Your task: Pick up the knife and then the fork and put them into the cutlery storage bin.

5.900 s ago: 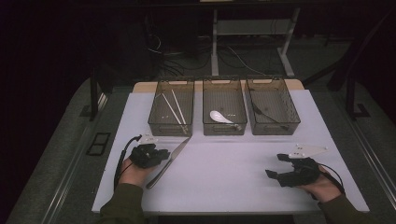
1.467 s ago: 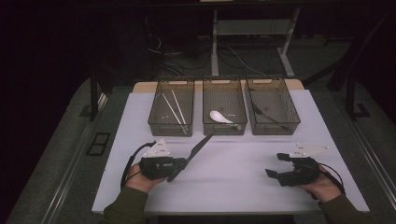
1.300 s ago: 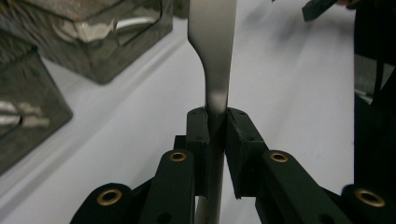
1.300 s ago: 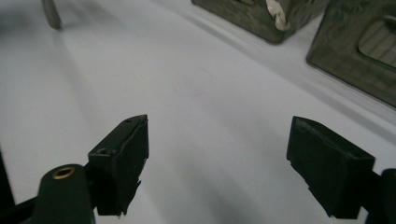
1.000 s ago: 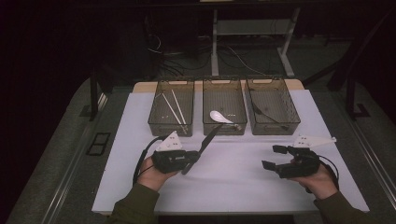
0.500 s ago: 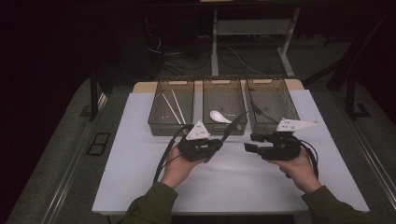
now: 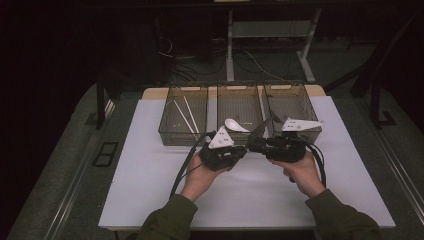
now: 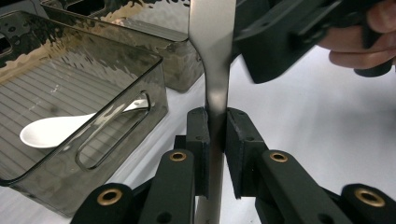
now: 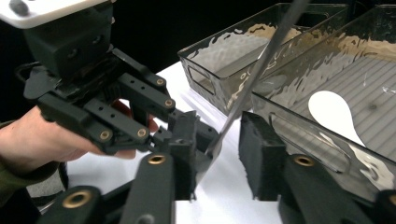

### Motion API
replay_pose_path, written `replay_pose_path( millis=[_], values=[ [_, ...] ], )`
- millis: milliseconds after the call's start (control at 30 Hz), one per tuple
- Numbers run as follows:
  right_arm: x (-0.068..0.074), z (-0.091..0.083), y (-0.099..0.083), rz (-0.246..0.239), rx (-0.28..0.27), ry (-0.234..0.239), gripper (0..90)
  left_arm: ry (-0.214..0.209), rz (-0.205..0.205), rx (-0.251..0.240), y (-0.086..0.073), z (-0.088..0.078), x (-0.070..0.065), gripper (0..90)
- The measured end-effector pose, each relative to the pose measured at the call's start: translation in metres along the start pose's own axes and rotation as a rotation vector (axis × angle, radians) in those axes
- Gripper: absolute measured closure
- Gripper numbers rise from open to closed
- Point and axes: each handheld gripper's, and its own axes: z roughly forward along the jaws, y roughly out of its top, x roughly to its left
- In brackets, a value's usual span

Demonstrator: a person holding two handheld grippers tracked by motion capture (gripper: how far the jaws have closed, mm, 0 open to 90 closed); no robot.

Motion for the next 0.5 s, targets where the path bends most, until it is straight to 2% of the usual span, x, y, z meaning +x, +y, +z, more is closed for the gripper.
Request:
replay_pose_path(
  millis=[167, 267, 367, 500],
  values=[
    [-0.0013, 0.0067, 0.0014, 0.009, 0.001, -0.006, 80.5, 0.006, 0.005, -0.006, 0.0008, -0.0022, 0.0002, 79.4],
    [-0.0027, 0.0089, 0.0019, 0.027, -0.002, 0.009, 82.9, 0.007, 0.008, -0.004, 0.0009, -0.0017, -0.0002, 79.5],
    [-0.0031, 0.0103, 0.0027, 0.028, -0.003, 0.026, 86.9, 0.004, 0.006, -0.006, 0.0007, -0.0012, 0.0002, 79.6],
    [-0.0034, 0.0109, 0.004, 0.027, 0.0, 0.031, 87.6, 0.003, 0.004, -0.007, 0.0008, -0.0022, 0.0005, 79.6]
  ],
)
